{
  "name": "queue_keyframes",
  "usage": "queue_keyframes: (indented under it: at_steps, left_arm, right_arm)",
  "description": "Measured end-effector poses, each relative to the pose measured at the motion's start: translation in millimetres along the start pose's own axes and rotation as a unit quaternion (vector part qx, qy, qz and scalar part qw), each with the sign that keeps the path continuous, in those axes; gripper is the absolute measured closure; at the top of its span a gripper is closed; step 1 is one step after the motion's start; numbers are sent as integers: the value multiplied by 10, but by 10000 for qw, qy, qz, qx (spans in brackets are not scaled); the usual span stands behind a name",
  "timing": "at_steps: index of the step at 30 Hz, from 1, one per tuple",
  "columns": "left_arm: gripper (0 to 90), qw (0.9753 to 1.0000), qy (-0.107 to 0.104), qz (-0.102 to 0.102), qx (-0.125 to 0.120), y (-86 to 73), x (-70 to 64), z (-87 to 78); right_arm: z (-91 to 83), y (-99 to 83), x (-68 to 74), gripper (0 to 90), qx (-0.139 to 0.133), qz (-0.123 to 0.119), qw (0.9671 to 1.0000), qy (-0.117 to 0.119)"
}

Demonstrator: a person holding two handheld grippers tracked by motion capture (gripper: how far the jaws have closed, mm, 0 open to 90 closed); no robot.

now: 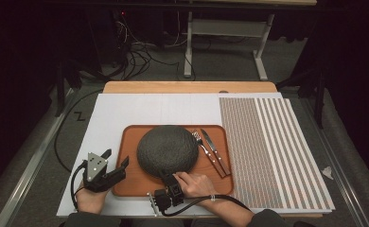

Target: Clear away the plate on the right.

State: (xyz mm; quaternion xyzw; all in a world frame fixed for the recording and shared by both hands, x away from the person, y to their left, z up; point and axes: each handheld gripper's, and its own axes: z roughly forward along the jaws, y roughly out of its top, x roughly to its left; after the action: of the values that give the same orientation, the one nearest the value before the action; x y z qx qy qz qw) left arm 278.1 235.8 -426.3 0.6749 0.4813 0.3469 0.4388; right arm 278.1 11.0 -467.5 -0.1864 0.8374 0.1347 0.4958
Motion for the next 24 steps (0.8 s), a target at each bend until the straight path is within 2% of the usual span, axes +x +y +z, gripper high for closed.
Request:
queue_keyframes:
  at_steps: [7,18,24]
  left_arm:
    - [330,10000,4,0,1,0,-1,0]
    - [330,10000,8,9,5,0,-2,-2]
    - [330,10000,10,9,7,0,-3,-2]
  right_arm:
    - [-17,-7,8,798,-34,11,10000,-9]
    - [-65,-36,-16,767,-123,252,9995,127]
    - [-100,-55,-25,740,-163,321,9993,103]
